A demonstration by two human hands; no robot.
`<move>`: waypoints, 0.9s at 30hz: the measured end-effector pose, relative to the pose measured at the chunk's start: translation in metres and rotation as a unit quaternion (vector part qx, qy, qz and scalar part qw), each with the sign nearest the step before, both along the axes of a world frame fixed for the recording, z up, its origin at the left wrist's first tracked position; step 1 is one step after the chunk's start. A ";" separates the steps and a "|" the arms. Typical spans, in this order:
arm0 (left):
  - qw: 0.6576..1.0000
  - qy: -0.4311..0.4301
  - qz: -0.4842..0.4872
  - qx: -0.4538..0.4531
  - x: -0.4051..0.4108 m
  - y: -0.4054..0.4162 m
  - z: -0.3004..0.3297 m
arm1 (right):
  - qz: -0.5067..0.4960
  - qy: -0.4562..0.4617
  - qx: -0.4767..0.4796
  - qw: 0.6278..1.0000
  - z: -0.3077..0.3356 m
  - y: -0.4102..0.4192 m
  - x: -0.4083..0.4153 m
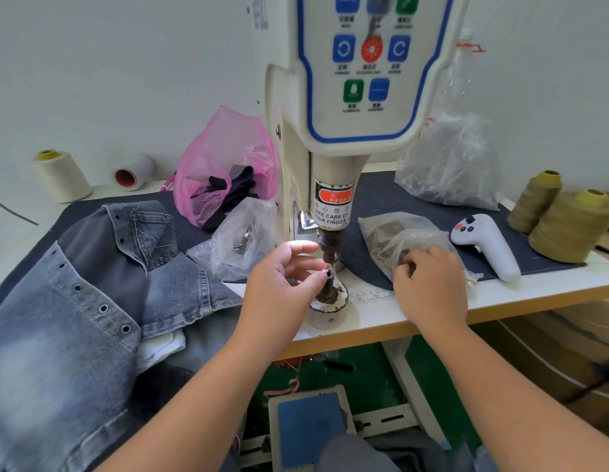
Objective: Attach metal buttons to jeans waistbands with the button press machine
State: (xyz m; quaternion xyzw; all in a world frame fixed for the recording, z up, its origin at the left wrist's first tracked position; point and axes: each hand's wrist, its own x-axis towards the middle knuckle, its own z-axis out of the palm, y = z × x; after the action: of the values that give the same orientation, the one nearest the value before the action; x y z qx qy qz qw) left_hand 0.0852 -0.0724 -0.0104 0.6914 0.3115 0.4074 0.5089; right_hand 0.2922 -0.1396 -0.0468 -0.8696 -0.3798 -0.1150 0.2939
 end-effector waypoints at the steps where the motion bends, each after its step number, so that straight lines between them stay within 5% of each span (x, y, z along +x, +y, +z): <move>1: 1.000 -0.003 0.000 0.001 0.000 -0.001 0.000 | 0.000 0.000 0.000 1.000 0.000 0.000 0.000; 27: 0.999 0.013 0.048 0.020 -0.004 0.002 -0.007 | -0.008 -0.016 0.008 1.000 -0.004 0.001 0.001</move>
State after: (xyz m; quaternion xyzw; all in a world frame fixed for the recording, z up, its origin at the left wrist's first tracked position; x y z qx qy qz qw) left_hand 0.0815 -0.0704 -0.0170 0.6913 0.3427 0.4284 0.4703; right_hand 0.2934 -0.1384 -0.0505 -0.8684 -0.3764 -0.1347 0.2935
